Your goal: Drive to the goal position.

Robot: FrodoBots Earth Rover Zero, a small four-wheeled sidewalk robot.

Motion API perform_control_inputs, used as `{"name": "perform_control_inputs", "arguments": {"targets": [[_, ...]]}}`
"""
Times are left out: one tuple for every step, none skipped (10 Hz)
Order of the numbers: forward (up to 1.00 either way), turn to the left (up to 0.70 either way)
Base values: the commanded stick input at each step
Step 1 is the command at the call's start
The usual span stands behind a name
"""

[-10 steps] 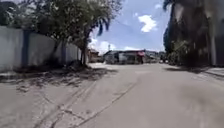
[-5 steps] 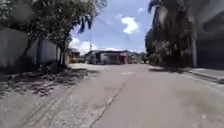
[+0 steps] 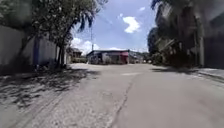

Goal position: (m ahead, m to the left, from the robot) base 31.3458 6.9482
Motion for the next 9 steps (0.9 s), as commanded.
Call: {"name": "perform_control_inputs", "arguments": {"targets": [[1.00,0.00],[1.00,0.00],[1.00,0.00],[1.00,-0.01],[1.00,0.00],[1.00,0.00],[1.00,0.00],[1.00,-0.02],[1.00,0.00]]}}
